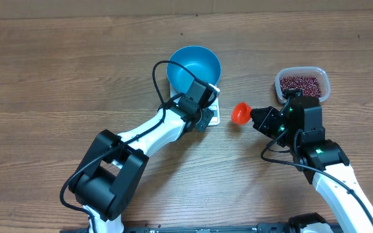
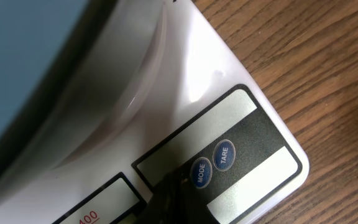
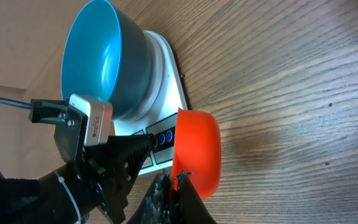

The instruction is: Scoop item into bowl and weigh 150g on scale

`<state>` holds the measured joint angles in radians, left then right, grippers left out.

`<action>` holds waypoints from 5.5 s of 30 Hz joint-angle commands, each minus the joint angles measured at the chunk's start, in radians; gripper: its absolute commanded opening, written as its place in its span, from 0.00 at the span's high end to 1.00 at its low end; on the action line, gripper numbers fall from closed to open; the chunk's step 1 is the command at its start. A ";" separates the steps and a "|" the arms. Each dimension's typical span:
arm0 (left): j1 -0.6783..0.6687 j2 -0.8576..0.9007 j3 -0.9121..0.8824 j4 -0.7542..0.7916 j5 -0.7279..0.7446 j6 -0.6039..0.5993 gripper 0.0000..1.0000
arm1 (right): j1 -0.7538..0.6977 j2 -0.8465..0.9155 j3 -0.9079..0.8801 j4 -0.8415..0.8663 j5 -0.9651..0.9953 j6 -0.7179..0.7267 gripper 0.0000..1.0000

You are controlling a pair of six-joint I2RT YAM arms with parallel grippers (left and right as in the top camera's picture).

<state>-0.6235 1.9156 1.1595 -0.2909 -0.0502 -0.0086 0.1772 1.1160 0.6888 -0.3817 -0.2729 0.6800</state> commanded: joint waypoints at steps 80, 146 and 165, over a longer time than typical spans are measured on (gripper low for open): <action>-0.005 0.026 -0.011 -0.038 -0.012 -0.013 0.96 | -0.004 -0.003 0.019 0.013 0.039 -0.008 0.96; -0.006 -0.098 -0.011 -0.101 0.001 0.001 0.96 | -0.003 -0.003 0.019 0.013 0.072 -0.008 0.96; -0.003 -0.551 -0.011 -0.486 0.021 0.058 0.00 | -0.003 -0.003 0.019 -0.003 0.071 -0.008 0.96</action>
<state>-0.6270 1.4261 1.1507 -0.7692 -0.0380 0.0097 0.1772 1.1160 0.6888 -0.3843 -0.2108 0.6796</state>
